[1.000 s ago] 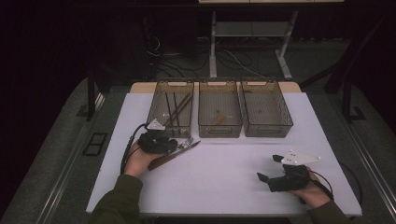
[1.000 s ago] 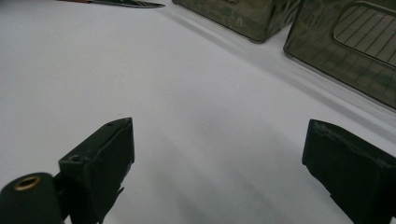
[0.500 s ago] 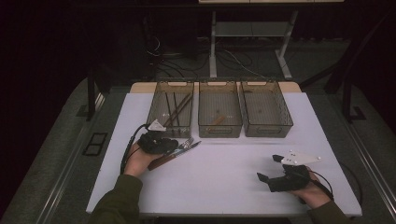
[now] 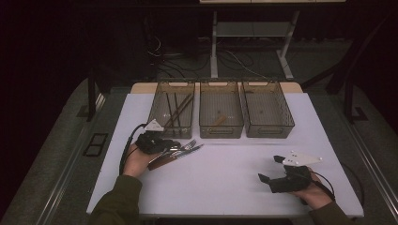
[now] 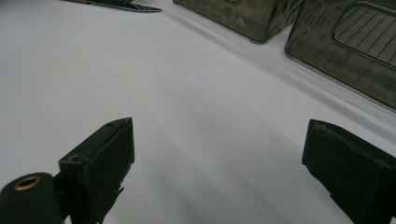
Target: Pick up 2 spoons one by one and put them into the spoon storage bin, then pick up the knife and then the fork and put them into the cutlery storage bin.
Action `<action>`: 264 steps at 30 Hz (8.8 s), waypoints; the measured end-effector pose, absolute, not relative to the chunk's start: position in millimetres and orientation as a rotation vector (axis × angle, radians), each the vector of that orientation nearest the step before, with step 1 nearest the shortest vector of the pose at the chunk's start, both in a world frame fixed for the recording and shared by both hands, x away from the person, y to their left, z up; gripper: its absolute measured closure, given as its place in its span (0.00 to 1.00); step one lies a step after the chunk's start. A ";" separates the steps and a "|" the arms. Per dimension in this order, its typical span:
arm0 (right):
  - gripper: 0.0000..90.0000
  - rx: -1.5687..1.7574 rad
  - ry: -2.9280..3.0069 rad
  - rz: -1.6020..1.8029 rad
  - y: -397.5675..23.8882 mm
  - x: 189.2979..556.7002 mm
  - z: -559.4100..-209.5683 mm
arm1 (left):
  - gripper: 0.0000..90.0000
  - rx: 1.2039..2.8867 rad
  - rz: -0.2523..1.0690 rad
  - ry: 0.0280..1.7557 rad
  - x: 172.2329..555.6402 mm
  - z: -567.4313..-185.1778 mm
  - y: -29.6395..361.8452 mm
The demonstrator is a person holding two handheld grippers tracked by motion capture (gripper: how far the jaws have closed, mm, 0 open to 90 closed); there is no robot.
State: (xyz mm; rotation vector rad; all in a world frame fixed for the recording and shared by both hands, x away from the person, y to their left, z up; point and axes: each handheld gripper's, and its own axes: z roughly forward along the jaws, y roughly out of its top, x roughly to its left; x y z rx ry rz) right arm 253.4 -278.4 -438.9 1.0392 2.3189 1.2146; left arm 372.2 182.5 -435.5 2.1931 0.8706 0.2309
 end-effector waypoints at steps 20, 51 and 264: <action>0.10 1.045 2.317 1.216 -278.7 253.2 -438.6 | 0.93 2.261 0.237 0.778 365.5 -436.3 171.1; 0.10 1.043 2.318 1.216 -278.7 253.7 -438.8 | 0.97 2.213 0.286 0.771 360.1 -415.2 164.1; 0.27 1.117 2.427 1.460 -253.7 277.4 -417.3 | 0.85 2.084 0.253 0.562 310.7 -396.1 110.4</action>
